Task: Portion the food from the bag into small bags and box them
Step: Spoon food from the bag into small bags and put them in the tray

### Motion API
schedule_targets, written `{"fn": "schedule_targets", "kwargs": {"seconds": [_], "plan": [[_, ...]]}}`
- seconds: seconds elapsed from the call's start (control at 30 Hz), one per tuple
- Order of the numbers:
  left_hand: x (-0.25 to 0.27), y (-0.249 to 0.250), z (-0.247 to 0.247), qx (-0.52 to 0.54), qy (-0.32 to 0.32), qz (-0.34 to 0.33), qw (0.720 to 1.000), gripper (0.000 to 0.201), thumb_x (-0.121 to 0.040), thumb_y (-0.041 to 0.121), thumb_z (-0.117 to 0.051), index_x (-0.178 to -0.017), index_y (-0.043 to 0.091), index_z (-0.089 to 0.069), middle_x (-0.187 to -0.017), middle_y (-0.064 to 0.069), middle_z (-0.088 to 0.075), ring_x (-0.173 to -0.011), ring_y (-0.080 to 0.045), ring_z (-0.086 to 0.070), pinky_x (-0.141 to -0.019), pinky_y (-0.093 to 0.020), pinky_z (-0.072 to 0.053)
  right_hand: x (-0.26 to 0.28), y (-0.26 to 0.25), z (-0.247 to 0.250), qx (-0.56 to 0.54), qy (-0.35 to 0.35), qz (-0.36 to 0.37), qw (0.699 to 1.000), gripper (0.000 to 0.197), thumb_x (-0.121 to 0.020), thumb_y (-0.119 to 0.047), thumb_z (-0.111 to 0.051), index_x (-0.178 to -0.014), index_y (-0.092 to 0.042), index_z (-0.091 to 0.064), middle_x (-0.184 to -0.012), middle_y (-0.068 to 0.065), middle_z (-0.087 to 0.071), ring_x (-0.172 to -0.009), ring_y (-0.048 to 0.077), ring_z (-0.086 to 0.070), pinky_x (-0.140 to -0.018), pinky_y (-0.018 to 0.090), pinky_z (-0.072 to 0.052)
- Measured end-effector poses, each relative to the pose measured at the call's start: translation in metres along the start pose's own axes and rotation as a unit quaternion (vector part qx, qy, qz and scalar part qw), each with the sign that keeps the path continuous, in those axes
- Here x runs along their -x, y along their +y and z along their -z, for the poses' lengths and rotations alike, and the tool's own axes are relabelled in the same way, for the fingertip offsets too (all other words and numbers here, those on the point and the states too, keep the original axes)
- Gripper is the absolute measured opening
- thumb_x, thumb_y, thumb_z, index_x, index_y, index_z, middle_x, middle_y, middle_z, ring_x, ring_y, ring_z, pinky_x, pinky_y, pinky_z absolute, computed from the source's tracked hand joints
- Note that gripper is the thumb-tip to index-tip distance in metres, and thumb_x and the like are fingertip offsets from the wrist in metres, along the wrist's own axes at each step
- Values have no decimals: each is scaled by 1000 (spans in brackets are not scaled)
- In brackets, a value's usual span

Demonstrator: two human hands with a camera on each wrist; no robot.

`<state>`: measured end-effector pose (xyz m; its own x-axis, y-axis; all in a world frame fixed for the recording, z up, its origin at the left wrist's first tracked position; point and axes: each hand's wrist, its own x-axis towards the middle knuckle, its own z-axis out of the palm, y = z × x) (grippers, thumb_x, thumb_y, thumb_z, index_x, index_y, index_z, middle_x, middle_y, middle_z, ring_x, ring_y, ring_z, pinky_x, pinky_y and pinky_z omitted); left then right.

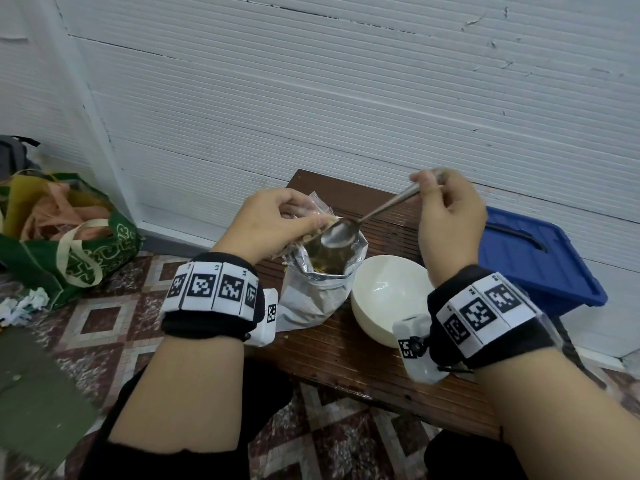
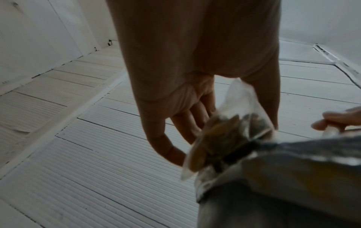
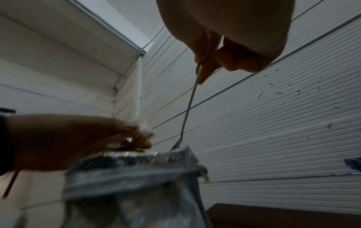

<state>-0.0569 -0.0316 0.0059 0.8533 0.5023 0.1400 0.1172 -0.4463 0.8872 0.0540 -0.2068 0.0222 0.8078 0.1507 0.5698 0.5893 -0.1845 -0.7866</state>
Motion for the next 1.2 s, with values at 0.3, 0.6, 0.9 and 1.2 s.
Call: {"fn": "schedule_targets", "kwargs": {"seconds": [0.3,0.6,0.9,1.2], "plan": [[0,-2,-1,-4,-6,13,1000,25,-75,38,-78,-94,24,-70,-96,10,-68,-98,-5,-62,-89,-25,-49,42,28,-25,218,-223,219,925,22,-92,-26,-51,-85,-17,-70,-63,-1,-61,-64,27,-51,-67,41,-44],[0,-1,-1,-14,-19,12,1000,23,-74,42,-76,-91,29,-67,-98,14,-66,-97,0,-59,-84,-20,-45,42,21,-23,96,-220,14,971,22,-94,-16,-56,-81,-4,-69,-69,9,-67,-71,22,-61,-69,32,-46],[2,0,2,-4,-21,10,1000,18,-74,41,-77,-85,34,-65,-97,15,-66,-98,-3,-60,-89,-27,-48,26,19,-14,40,-52,-138,988,22,-97,-20,-51,-81,-16,-67,-63,-7,-62,-52,-7,-50,-53,10,-37],[2,0,4,-18,-12,6,1000,22,-74,41,-78,-90,31,-67,-96,13,-68,-97,-3,-61,-91,-28,-50,-3,12,4,32,44,-167,985,24,-97,-19,-49,-86,-11,-68,-68,-2,-63,-61,0,-53,-54,3,-38]]}}
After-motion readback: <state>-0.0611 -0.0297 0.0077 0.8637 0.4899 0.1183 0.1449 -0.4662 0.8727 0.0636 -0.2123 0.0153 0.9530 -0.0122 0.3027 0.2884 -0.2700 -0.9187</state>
